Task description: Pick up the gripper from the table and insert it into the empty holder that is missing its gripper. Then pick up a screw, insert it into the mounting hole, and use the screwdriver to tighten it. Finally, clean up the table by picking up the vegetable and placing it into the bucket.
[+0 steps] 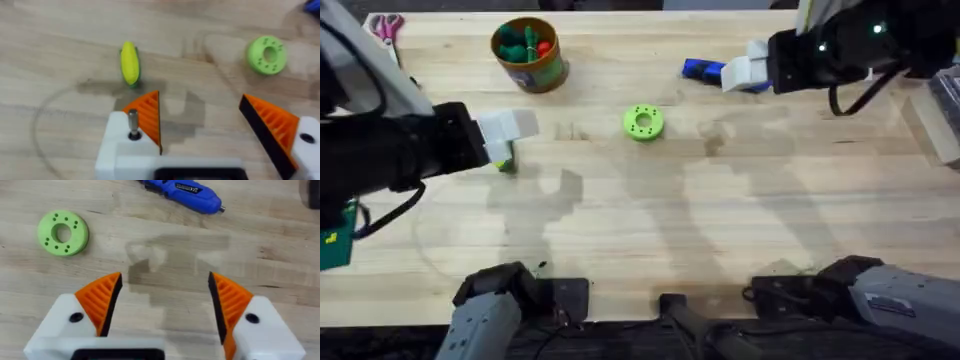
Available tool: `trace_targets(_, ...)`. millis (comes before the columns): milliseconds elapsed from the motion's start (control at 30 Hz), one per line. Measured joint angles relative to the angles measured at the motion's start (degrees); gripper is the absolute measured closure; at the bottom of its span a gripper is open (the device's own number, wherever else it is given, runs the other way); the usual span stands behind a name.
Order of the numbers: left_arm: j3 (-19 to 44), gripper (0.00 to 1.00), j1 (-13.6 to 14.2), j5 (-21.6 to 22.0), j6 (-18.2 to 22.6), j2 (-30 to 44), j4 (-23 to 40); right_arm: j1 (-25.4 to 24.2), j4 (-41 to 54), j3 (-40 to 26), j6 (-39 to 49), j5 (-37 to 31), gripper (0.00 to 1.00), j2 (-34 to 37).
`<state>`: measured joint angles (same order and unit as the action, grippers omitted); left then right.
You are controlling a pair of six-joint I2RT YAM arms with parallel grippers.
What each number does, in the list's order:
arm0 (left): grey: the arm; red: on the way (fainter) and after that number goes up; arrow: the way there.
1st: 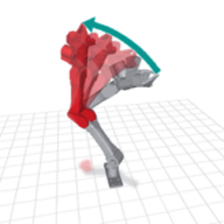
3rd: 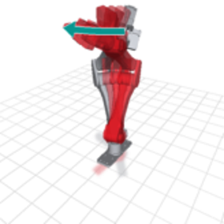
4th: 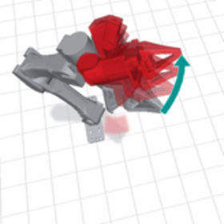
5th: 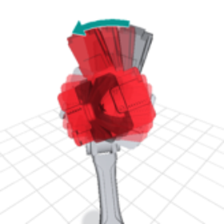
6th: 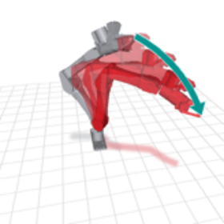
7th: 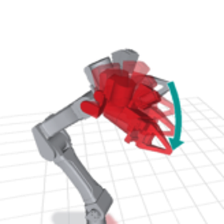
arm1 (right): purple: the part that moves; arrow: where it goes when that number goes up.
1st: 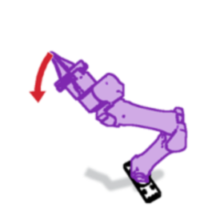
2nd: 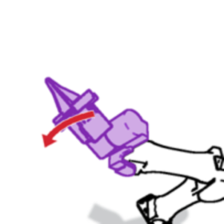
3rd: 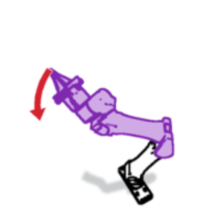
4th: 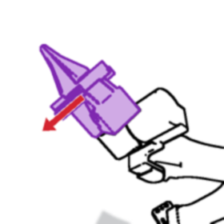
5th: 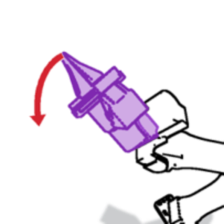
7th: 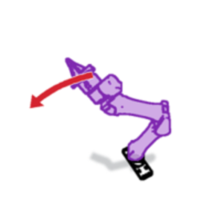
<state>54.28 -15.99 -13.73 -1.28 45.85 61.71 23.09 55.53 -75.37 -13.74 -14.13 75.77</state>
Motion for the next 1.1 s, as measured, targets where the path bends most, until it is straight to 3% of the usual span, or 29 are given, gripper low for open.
trace_targets(233,0.0,0.015,0.0,5.5,0.0,12.8,1.3,0.0,0.0,0.0,0.0,0.0,0.009,0.0)
trace_targets(500,0.0,0.015,0.1,10.9,-0.8,28.5,-5.0,0.0,0.0,0.0,0.0,0.0,0.008,0.0)
trace_targets(833,0.0,0.015,0.1,16.1,-2.6,38.7,-13.7,0.0,0.0,0.0,0.0,0.0,0.008,0.0)
trace_targets(1100,0.0,0.015,0.1,17.1,-3.1,44.2,-18.4,0.0,0.0,0.0,0.0,0.0,0.008,0.0)
